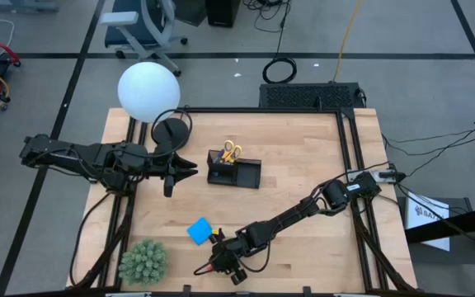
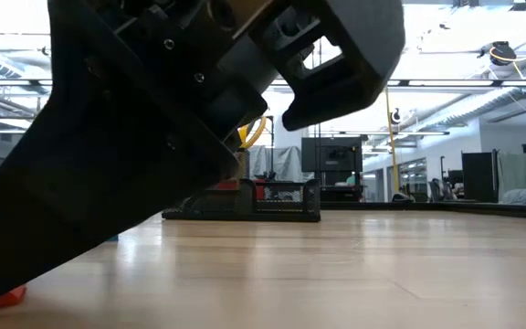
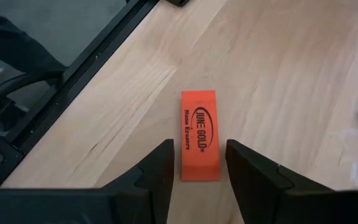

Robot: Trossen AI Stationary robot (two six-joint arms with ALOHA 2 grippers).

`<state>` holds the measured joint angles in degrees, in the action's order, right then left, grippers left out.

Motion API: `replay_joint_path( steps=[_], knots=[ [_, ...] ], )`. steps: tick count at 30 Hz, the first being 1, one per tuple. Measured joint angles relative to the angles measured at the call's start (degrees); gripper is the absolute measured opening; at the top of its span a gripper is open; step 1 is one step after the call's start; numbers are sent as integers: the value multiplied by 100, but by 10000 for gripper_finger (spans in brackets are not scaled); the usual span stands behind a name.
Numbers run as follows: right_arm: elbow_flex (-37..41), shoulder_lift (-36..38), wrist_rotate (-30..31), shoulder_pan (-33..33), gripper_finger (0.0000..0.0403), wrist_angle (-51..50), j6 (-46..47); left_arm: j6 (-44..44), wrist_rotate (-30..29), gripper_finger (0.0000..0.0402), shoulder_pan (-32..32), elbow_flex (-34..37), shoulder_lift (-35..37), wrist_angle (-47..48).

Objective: Pick and place office supplies into organizer
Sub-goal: Put the orange eraser into the black desk organizer

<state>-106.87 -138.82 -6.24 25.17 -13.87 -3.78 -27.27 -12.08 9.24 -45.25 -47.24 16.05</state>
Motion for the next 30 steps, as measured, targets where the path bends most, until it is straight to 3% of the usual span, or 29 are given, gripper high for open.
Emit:
replay_joint_path(
  steps=[14, 30],
  knots=[
    [7, -9, -152, -2, 58, 54, 18, 0, 0, 115, 0, 0, 0, 0],
    [26, 89, -140, -17, 57, 97, 307, 0, 0, 115, 1, 0, 1, 0]
  ],
)
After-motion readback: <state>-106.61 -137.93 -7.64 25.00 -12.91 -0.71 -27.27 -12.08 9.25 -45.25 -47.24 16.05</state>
